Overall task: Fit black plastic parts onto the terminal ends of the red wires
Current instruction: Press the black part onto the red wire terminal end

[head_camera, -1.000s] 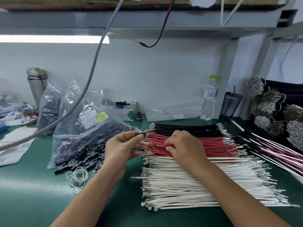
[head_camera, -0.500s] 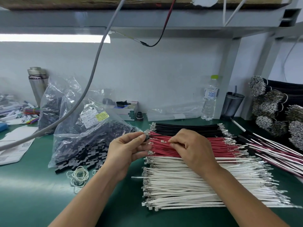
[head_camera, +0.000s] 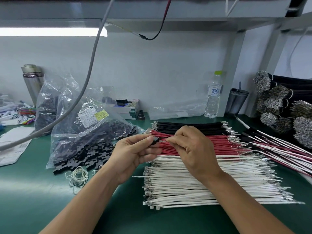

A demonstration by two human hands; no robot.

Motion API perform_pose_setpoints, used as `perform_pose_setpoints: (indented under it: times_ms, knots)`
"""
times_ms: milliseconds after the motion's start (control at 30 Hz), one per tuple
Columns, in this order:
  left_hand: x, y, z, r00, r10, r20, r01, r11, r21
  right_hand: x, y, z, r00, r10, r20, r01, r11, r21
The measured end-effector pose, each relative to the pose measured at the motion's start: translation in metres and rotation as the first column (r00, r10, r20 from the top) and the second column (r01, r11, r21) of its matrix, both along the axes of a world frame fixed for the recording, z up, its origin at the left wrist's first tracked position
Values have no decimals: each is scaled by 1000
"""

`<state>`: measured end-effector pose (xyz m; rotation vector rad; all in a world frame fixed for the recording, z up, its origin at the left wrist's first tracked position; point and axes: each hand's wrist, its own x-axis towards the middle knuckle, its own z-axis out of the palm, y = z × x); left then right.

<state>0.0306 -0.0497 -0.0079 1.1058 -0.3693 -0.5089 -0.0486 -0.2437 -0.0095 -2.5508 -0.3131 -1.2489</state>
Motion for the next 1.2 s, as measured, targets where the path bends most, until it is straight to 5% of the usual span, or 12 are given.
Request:
perform_pose_setpoints:
  times_ms: [233, 533, 767, 867, 967, 1200]
  knots:
    - [0, 1, 2, 1000, -20, -11, 20, 999, -27, -2, 8, 4, 999, 32, 39, -35, 996, 79]
    - [1, 7, 4, 999, -30, 20, 28, 997, 77, -9, 10, 13, 996, -59, 61, 77, 933, -350]
    - [0, 2, 3, 999, -39, -31, 41, 995, 93, -8, 22, 8, 999, -47, 21, 51, 958, -281]
    - [0, 1, 3, 975, 58, 213, -97, 979, 180, -6, 19, 9, 998, -43, -35, 37, 988, -153]
    - [1, 2, 3, 847, 97, 522, -248, 941, 228, -4, 13, 10, 996, -4, -89, 7, 1000, 25]
    - [2, 7, -1, 833, 41, 552, -238, 927, 290, -4, 20, 7, 994, -5, -113, 6, 1000, 13]
